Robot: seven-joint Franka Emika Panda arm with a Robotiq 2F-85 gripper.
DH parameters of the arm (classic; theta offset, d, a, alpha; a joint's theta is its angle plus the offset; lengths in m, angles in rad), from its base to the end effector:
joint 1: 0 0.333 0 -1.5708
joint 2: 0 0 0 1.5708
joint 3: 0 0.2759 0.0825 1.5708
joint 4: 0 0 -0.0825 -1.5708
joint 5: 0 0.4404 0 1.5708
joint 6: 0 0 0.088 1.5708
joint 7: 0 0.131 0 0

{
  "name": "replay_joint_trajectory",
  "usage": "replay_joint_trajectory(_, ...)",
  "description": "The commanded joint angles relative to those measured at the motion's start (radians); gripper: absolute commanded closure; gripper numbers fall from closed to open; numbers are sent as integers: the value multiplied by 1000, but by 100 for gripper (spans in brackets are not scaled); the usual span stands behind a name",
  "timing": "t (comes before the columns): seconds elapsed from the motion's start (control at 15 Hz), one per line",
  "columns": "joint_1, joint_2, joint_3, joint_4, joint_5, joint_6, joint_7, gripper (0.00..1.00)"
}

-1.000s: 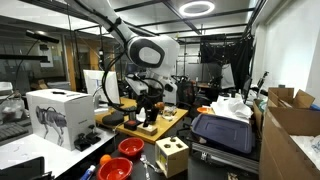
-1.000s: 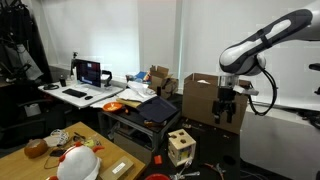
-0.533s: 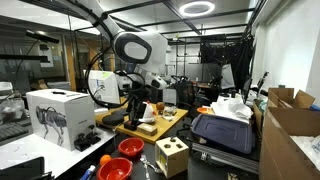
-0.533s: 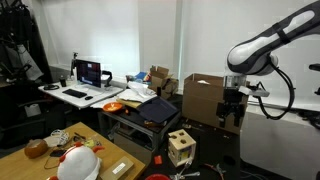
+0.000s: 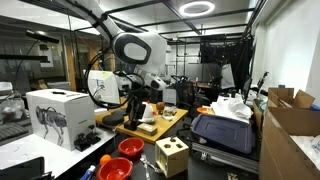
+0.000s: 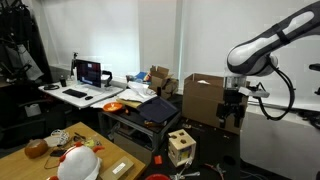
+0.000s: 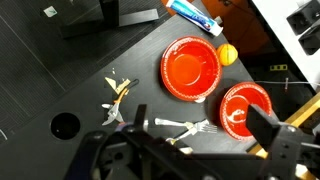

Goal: Put the orange object on the table

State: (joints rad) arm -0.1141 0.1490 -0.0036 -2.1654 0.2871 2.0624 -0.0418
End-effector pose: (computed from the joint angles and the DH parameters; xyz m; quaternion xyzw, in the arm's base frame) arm 0.5557 -0.0447 0.2096 -0.9781 0.1201 0.1147 0.1259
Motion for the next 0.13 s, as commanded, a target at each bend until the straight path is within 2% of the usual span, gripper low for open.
replay_joint_trajectory(0.0,15,0,-16,2,2,-3,-1,0)
replay_joint_trajectory(0.07,15,0,-16,2,2,-3,-1,0)
